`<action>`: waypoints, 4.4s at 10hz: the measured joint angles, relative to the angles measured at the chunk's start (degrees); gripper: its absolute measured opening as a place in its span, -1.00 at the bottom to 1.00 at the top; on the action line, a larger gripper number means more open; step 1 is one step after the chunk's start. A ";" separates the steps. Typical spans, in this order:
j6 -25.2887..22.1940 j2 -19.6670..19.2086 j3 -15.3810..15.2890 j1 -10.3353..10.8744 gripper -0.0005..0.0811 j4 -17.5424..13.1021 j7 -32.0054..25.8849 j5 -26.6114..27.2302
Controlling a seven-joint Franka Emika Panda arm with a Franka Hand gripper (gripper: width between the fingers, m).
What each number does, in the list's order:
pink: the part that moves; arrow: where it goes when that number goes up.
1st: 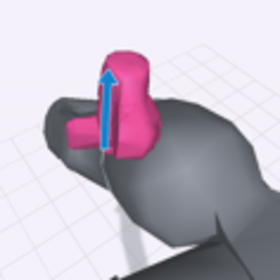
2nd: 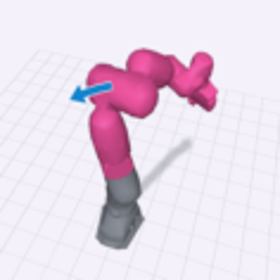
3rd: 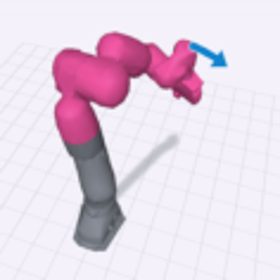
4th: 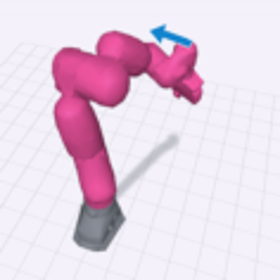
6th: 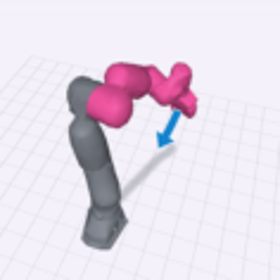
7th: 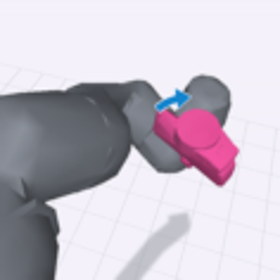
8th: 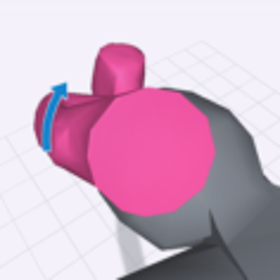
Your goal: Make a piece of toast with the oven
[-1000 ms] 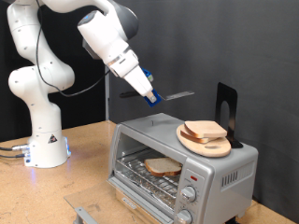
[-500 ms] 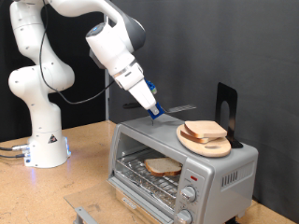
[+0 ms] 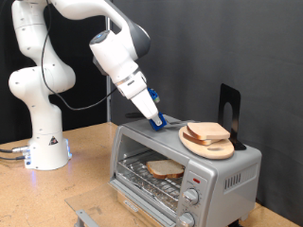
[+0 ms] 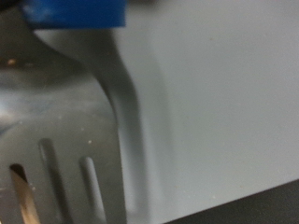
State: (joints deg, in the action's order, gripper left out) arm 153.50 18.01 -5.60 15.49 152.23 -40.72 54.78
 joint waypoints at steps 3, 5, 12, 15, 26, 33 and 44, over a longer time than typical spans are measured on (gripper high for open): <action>1.21 -0.53 -0.10 0.00 0.96 -0.07 -0.71 -0.14; 5.04 -1.50 -1.08 -0.03 0.96 0.00 -1.58 -2.35; 10.06 -3.25 -3.72 -0.95 0.96 0.04 -0.02 -12.96; 10.20 -2.89 -4.37 -0.18 0.96 0.00 -0.02 -12.39; 7.19 4.05 -3.50 1.00 0.96 0.19 -2.67 -3.16; -1.10 8.52 0.49 -0.19 0.96 0.00 -5.67 0.20; -22.11 21.07 14.61 -8.54 0.96 5.48 -13.20 -9.59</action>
State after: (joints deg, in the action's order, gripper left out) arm 131.39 39.07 9.02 6.95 157.71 -53.92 45.18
